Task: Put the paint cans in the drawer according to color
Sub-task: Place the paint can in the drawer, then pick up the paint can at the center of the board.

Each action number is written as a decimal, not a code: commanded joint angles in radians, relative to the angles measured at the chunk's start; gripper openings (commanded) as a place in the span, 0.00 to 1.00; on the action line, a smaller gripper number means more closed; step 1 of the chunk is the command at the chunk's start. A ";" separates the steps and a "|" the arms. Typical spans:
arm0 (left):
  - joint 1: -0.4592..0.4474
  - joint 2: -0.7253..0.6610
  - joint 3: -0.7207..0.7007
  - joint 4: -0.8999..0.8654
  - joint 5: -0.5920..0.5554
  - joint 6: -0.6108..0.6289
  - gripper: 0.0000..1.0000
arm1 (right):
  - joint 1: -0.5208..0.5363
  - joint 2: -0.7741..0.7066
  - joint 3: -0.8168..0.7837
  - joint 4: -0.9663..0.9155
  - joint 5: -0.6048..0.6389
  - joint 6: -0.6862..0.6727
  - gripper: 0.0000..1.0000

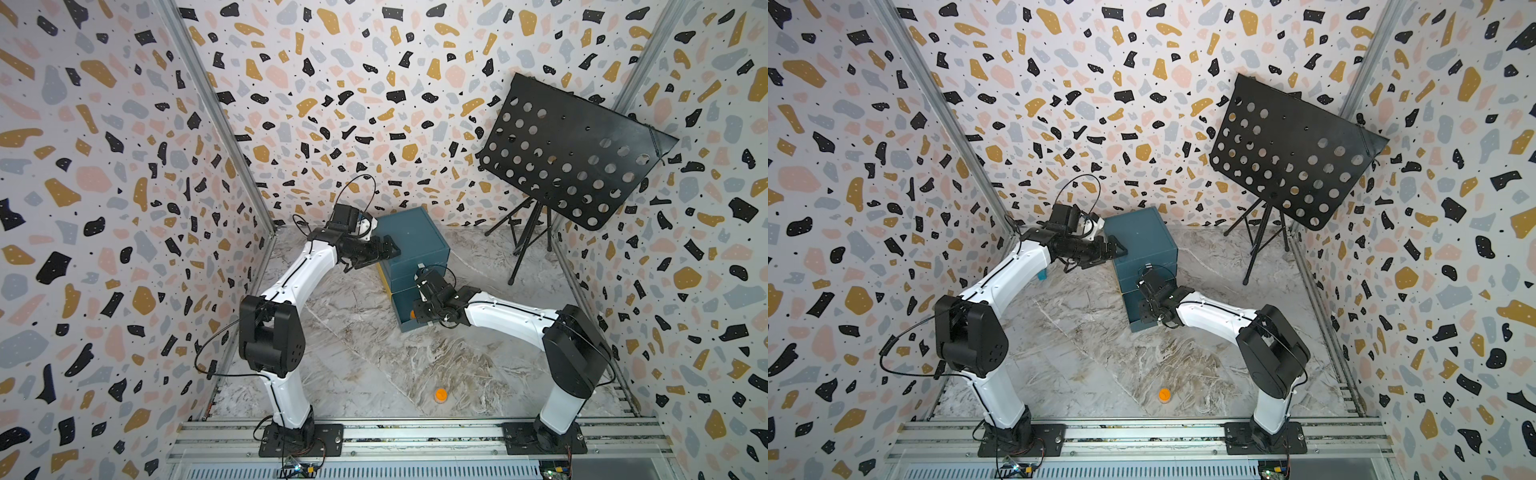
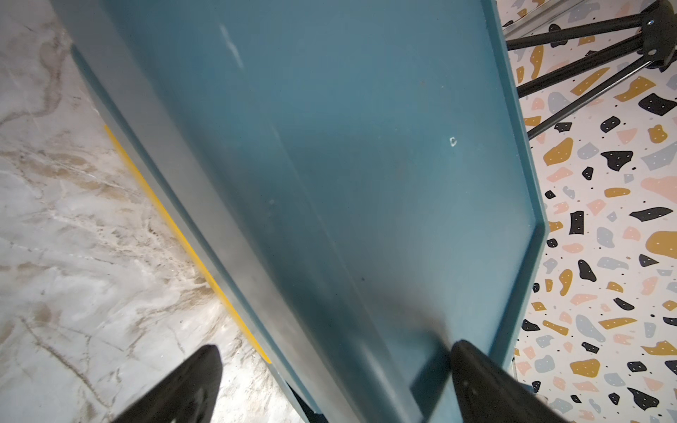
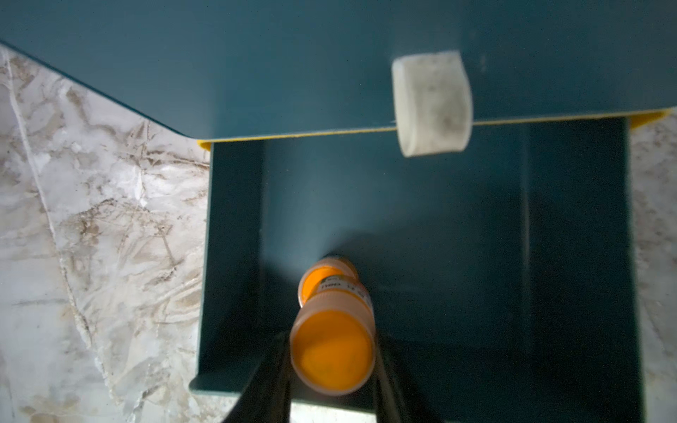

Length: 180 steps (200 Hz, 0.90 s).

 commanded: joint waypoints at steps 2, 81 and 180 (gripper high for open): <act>-0.006 0.037 0.003 -0.079 -0.042 0.022 1.00 | 0.000 -0.029 -0.005 0.017 -0.022 0.012 0.45; -0.006 0.041 0.003 -0.080 -0.046 0.023 1.00 | 0.003 -0.269 -0.058 -0.125 -0.010 -0.045 0.63; -0.006 0.041 0.001 -0.080 -0.048 0.022 1.00 | 0.191 -0.527 -0.312 -0.320 -0.008 0.062 0.67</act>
